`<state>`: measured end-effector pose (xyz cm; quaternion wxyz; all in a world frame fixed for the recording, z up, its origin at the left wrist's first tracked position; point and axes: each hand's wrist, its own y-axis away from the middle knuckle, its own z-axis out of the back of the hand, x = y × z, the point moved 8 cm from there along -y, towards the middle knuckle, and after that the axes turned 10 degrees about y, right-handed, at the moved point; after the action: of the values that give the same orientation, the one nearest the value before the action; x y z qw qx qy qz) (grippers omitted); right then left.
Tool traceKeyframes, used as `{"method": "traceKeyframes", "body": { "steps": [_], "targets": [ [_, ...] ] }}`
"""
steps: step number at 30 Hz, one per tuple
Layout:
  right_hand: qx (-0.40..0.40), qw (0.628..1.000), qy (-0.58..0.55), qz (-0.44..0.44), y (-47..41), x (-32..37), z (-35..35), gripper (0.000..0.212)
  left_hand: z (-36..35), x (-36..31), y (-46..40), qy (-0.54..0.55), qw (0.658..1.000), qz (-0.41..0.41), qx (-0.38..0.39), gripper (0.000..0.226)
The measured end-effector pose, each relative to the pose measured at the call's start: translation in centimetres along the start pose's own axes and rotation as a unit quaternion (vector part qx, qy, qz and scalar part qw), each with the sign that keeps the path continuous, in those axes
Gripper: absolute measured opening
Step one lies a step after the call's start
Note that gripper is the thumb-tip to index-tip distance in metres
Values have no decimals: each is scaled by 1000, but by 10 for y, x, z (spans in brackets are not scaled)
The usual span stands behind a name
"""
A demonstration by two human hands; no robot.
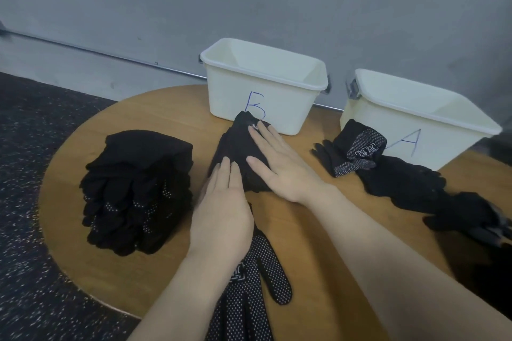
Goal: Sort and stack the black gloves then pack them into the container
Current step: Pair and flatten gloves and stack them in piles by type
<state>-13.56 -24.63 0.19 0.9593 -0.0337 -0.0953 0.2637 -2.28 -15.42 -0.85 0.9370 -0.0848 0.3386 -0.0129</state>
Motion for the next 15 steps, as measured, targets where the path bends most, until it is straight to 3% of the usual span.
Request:
{"method": "traceKeyframes", "body": {
  "steps": [3,6,10,12,15],
  "targets": [
    [-99,994,34,-37,36,-28,24,62,4,-6,2,14,1000,-17,8,60],
    [-208,959,96,-164,76,-86,52,56,13,-14,19,-28,999,-41,-21,59],
    [-163,930,107,-312,100,-148,46,52,5,-19,54,-137,984,-104,-44,49],
    [-160,928,75,-328,105,-158,40,52,-9,-16,67,-179,976,-124,-31,39],
    [-180,924,57,-332,103,-161,41,55,-29,-19,75,-178,975,-129,15,55]
  ]
}}
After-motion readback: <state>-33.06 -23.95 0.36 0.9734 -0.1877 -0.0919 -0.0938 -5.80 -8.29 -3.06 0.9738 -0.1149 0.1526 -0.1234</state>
